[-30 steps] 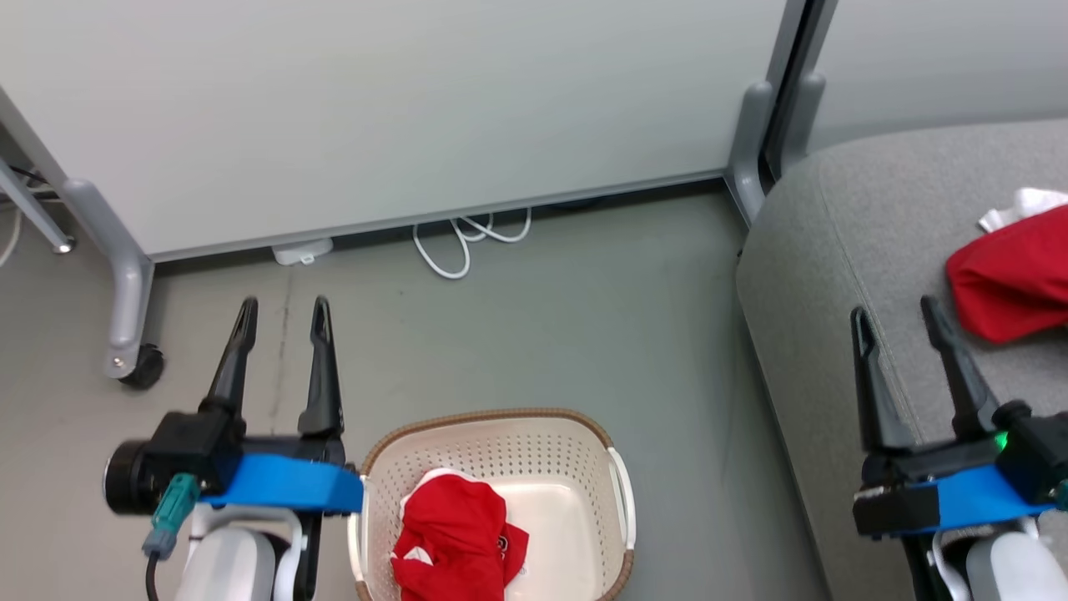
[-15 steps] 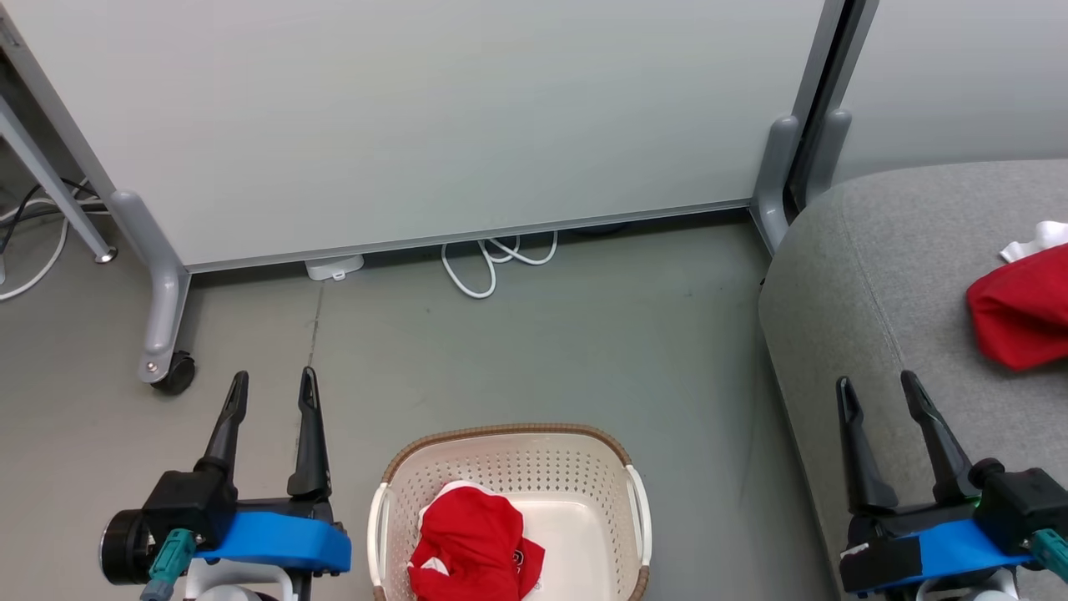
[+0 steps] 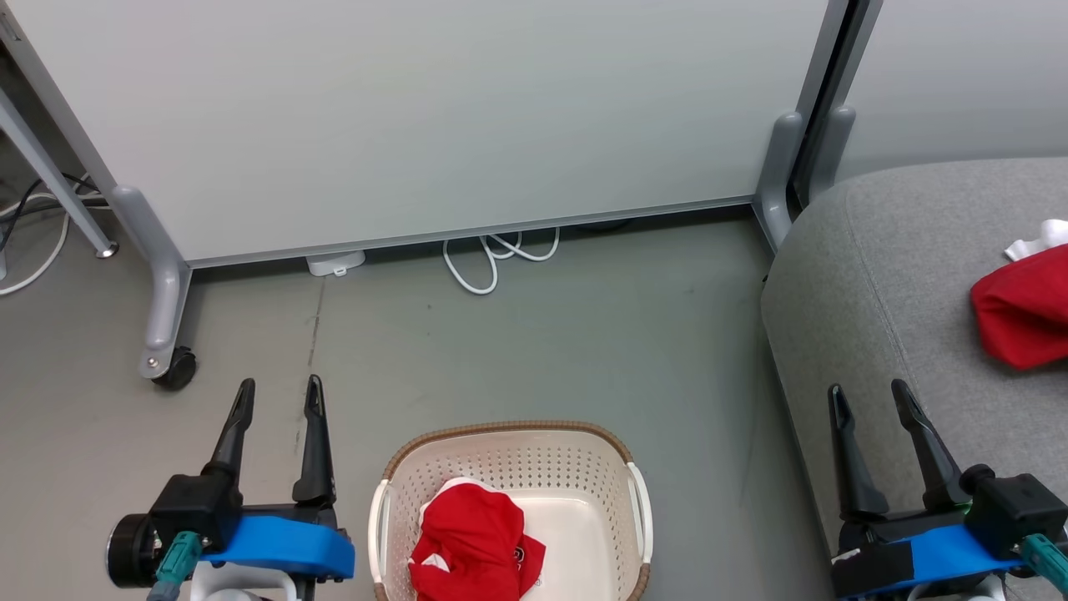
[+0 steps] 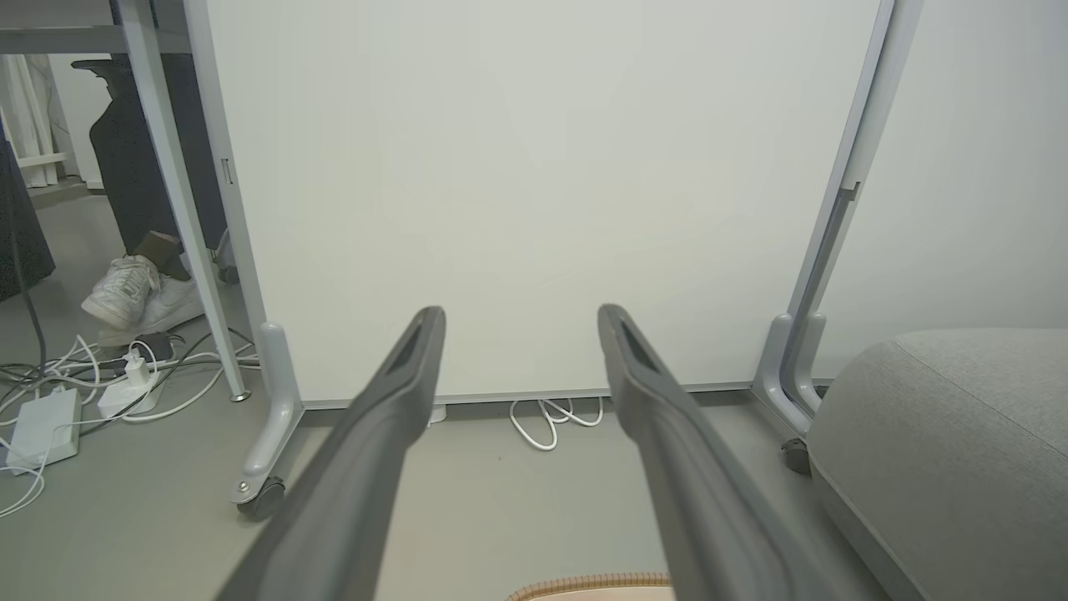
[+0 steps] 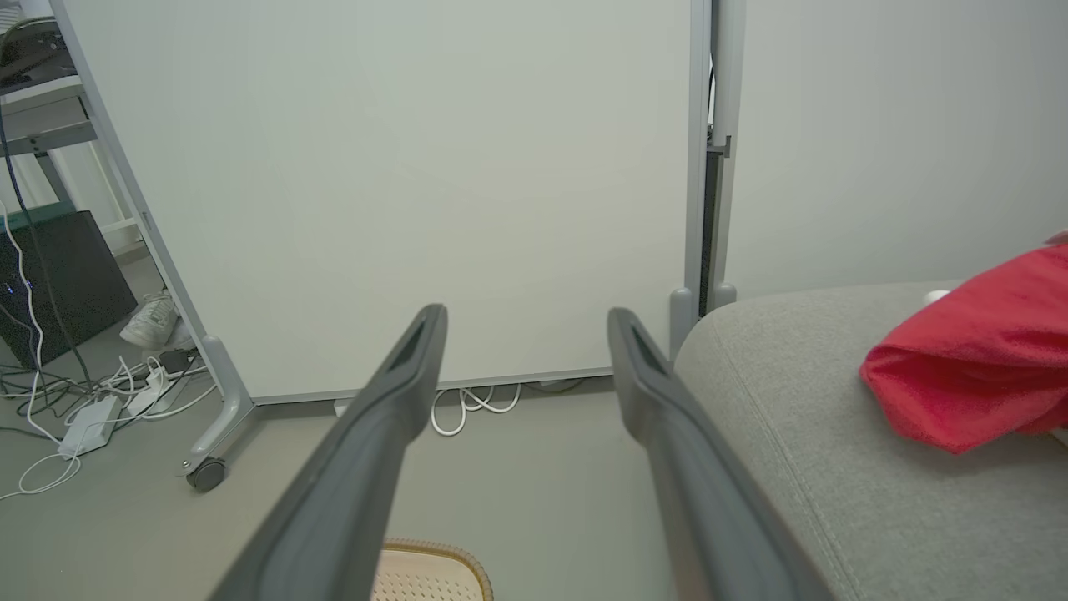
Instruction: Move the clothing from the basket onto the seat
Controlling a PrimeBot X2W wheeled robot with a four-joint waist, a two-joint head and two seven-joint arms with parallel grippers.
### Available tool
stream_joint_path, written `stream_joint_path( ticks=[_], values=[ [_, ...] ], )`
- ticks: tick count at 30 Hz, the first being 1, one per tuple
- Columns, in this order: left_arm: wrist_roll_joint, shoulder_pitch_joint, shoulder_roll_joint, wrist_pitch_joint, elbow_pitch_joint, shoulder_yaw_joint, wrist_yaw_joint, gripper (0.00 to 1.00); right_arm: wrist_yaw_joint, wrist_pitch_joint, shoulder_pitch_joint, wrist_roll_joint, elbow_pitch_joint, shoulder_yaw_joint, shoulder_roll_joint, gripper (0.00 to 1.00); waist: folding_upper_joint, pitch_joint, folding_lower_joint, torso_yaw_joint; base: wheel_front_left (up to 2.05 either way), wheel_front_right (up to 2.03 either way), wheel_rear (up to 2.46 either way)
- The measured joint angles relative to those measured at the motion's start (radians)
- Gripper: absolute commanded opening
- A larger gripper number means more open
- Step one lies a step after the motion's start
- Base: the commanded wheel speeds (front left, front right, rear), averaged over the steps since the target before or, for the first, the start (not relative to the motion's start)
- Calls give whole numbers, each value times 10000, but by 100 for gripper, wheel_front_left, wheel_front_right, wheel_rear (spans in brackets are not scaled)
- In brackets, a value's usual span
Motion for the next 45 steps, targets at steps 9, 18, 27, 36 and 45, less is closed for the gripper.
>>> stream_joint_path(
  ticks=[9,18,27,36,45],
  values=[
    [477,-1020,12,-2,558,-844,-75,100,0,2,-370,4,-81,113,12,100,0,470,0,-201,0,0,0],
    [255,-3253,681,-12,2738,-2872,-130,100,0,2,-1676,94,-403,362,-4,100,0,1740,2,-692,0,0,0],
    [-81,-5455,1335,-10,5760,-5676,-132,100,0,0,-3054,196,-744,579,27,100,0,3726,3,-1370,0,0,0],
    [-382,-7409,1569,732,8341,-8418,-132,100,0,0,-3847,280,-1022,585,92,100,0,5702,3,-1957,0,0,0],
    [-901,-8589,2010,2247,9467,-10704,-132,100,0,0,-4483,351,-1363,663,132,100,-1,7512,3,-2467,0,0,0]
  ],
)
